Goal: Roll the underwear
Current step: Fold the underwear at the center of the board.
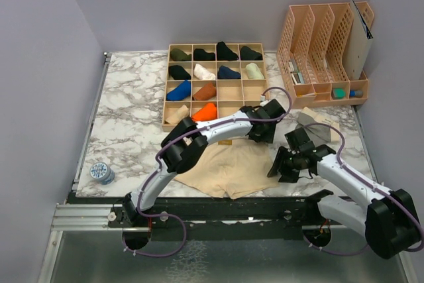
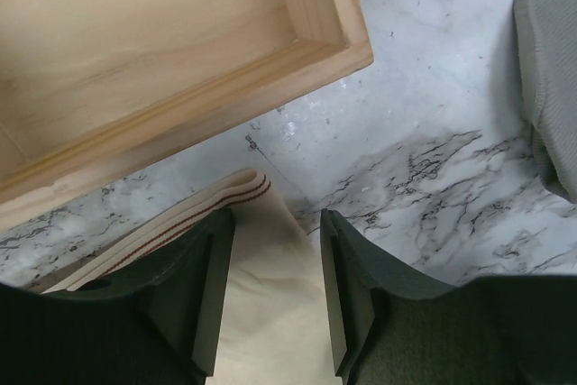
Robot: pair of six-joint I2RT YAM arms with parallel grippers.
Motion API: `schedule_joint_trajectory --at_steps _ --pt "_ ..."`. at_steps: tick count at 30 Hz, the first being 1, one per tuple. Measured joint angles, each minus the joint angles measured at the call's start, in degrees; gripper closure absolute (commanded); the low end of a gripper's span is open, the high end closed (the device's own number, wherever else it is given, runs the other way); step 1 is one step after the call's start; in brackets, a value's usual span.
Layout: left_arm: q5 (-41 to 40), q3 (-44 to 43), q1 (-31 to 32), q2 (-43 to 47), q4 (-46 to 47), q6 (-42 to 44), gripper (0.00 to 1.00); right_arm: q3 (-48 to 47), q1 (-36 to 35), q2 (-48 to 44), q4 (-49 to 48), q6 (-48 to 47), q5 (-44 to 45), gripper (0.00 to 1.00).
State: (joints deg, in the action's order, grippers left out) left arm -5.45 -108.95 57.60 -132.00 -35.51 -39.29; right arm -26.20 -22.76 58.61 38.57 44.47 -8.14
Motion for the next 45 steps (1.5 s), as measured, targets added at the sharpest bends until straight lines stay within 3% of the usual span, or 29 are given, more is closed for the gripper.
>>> schedule_joint_trajectory --at_steps 20,25,35,45 --pt "-0.2 -0.3 0.1 -0.3 -0.6 2.1 0.51 -0.9 0.0 0.5 0.3 -1.0 0.2 0.48" --pt "-0.2 -0.3 0.1 -0.3 -0.7 2.3 0.56 -0.9 0.0 0.2 0.5 -0.7 1.0 0.49" --pt "-0.2 -1.3 0.2 -0.9 -1.0 2.4 0.64 -0.9 0.0 2.0 -0.2 -0.9 1.0 0.59" --pt "-0.1 -2.4 0.2 -1.0 -1.3 2.5 0.55 -0.9 0.0 2.2 -0.8 -1.0 0.1 0.54"
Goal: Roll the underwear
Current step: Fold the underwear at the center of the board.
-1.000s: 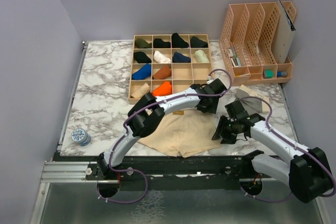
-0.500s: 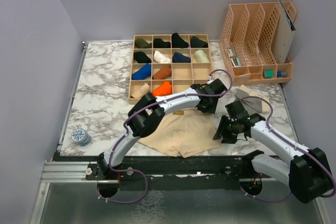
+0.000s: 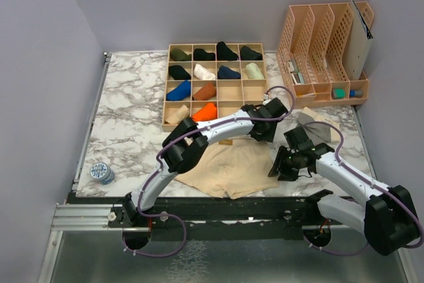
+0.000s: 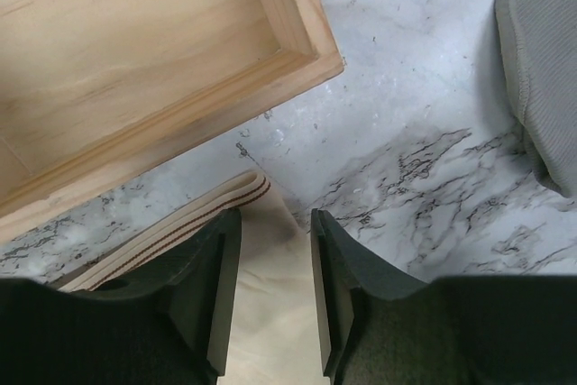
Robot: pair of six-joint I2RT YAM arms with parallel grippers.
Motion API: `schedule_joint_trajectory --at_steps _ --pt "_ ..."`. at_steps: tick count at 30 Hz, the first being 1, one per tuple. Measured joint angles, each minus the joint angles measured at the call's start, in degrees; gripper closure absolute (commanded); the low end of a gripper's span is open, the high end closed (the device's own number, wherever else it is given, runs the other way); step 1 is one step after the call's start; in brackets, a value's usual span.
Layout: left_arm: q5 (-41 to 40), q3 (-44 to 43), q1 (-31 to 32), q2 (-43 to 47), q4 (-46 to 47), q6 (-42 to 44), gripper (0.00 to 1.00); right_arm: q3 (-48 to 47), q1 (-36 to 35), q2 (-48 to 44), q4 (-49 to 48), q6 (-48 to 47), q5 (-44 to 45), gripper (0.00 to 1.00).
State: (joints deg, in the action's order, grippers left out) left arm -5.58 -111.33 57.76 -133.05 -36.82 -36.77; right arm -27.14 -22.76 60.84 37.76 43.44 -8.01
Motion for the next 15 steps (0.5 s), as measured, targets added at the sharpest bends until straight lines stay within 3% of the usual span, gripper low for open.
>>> schedule_joint_trajectory --at_steps 4,15 --pt "0.1 -2.3 0.0 0.0 -1.1 1.5 0.5 0.0 0.0 -0.5 0.0 0.0 0.0 0.53" --pt "0.2 -6.3 0.0 -0.3 -2.5 3.9 0.51 0.6 0.0 -1.1 -0.5 0.0 -0.7 0.53"
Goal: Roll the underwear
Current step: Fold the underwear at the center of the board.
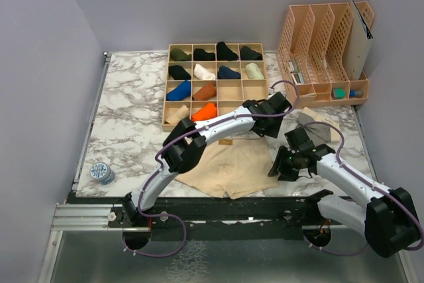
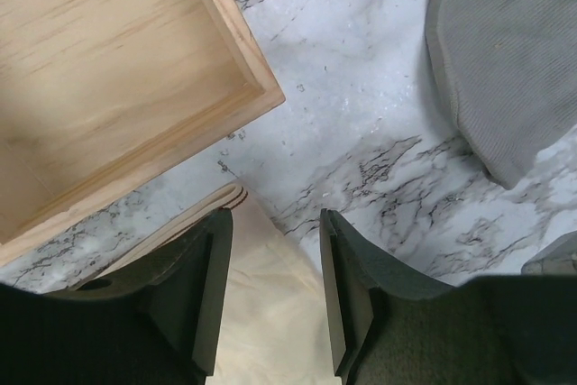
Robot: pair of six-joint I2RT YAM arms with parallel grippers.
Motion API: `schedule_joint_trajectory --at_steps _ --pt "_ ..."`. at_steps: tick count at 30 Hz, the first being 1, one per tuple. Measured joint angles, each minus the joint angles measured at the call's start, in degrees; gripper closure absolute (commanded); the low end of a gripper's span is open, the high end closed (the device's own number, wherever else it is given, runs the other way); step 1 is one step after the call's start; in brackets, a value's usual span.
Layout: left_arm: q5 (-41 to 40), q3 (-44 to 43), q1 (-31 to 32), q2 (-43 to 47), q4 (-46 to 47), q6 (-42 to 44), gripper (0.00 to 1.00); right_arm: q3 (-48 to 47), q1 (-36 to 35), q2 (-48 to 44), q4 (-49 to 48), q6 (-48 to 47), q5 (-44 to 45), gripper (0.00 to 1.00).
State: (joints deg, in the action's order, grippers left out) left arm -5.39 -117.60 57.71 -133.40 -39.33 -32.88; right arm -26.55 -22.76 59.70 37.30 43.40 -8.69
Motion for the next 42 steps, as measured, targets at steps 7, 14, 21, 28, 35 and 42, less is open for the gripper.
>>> schedule_joint_trajectory --at_steps 7,14,21,28,35,42 --pt "0.0 0.0 0.0 -1.7 -0.3 0.8 0.52 0.0 0.0 0.3 -0.4 -0.2 -0.6 0.52" --pt "0.0 0.0 0.0 -3.5 -1.2 0.9 0.52 0.2 0.0 1.6 -2.6 -1.0 -3.1 0.51" --pt "0.2 0.0 -0.1 -3.5 -1.2 0.8 0.59 -0.4 0.0 3.5 -3.0 -1.1 -4.0 0.52" --pt "0.5 0.0 -0.3 -3.5 -1.2 0.8 0.74 -0.4 0.0 3.0 -2.6 -1.4 -3.4 0.6" --pt "0.8 0.0 -0.3 -3.5 -1.2 0.5 0.88 -0.1 0.0 2.8 -2.4 -1.9 -2.7 0.83" --pt "1.2 0.1 -0.4 -3.5 -0.7 -0.1 0.97 -0.1 0.0 1.5 -1.4 -1.9 -1.9 0.93"
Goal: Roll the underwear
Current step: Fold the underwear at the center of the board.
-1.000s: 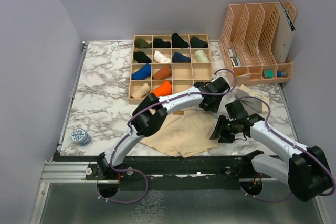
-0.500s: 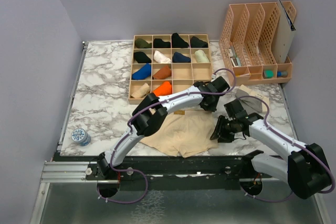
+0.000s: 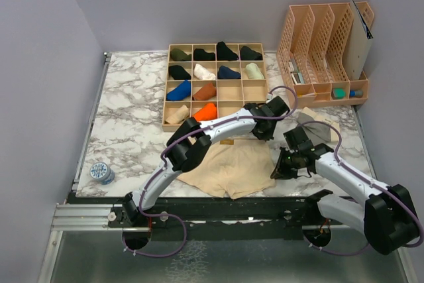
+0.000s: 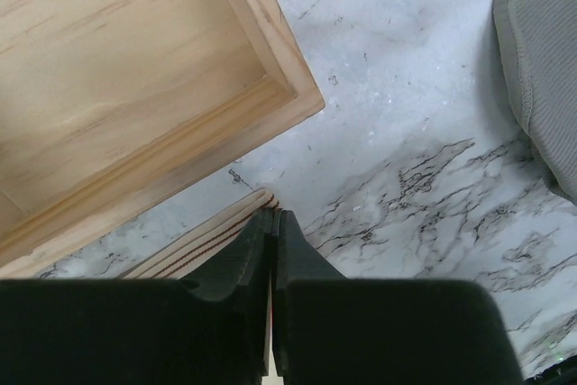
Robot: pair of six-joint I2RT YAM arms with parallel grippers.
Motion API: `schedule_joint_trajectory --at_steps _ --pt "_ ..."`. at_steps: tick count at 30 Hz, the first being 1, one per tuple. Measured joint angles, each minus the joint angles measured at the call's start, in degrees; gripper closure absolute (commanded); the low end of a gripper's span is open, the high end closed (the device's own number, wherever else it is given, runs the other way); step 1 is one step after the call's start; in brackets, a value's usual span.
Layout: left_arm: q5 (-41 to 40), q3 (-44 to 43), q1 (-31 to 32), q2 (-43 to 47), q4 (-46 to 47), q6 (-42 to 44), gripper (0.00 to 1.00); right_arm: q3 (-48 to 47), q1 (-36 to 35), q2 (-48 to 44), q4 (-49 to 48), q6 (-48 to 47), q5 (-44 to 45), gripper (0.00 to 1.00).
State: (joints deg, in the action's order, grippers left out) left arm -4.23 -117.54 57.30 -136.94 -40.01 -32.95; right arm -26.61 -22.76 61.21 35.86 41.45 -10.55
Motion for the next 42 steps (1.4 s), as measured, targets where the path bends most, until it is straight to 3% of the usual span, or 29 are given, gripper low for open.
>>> schedule_joint_trajectory --at_steps 25,30,42 --pt "4.9 8.1 -1.4 8.2 8.6 -2.4 1.0 -1.0 0.0 -4.1 3.9 0.0 1.0 0.98" --pt "5.1 15.1 -1.6 12.1 13.0 -3.4 1.0 -2.6 0.0 -4.9 5.2 0.0 1.0 1.0" --pt "7.5 22.6 -3.3 17.0 20.7 -4.4 1.0 -8.1 0.0 -6.0 7.7 -2.5 -1.5 1.0"
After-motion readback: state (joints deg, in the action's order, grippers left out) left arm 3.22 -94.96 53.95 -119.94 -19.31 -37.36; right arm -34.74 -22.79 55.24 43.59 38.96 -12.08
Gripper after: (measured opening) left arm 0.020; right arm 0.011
